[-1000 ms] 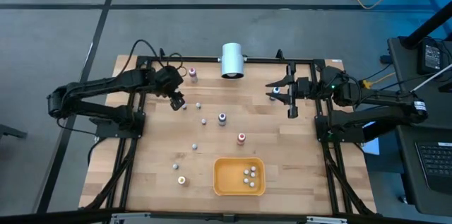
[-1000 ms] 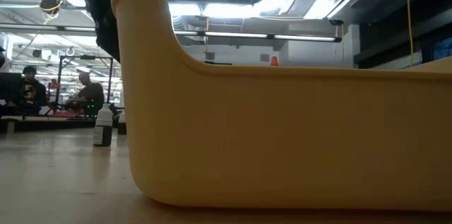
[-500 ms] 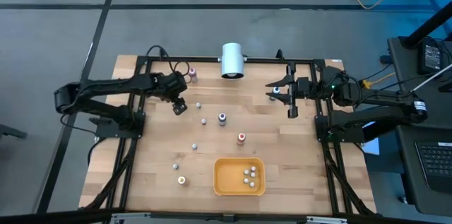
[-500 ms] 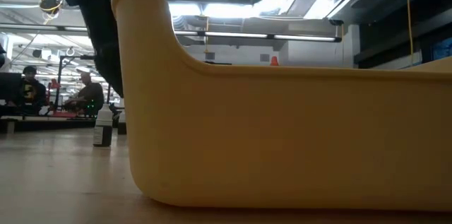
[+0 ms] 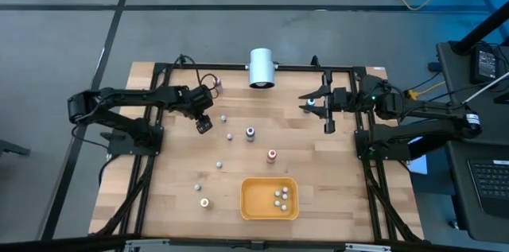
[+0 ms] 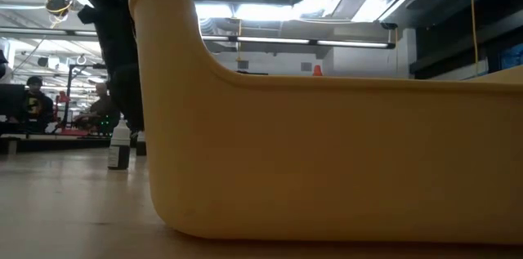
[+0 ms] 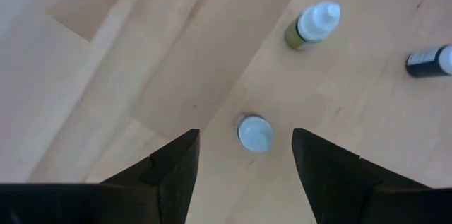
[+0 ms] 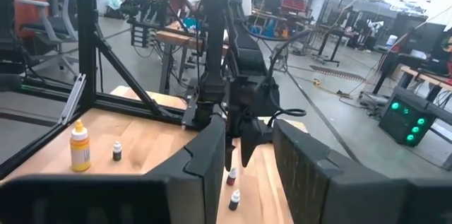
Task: Pick & Place food coloring
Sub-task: Put the small red food coloring bottle into the yellow container
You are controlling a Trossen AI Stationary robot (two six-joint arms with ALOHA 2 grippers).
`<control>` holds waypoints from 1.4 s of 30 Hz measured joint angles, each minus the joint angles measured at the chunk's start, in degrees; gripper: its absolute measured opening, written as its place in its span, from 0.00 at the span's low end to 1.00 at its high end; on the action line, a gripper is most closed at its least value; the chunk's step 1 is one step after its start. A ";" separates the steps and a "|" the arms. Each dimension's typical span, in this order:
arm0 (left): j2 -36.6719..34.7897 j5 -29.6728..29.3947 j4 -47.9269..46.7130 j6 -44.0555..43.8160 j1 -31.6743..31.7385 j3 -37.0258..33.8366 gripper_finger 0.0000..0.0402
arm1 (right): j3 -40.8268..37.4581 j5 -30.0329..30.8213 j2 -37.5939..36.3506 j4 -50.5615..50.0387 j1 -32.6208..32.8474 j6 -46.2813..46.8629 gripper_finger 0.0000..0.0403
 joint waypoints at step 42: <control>7.12 0.47 3.78 -0.60 0.00 -0.09 0.20 | 0.00 0.02 0.00 -0.48 0.01 0.00 0.30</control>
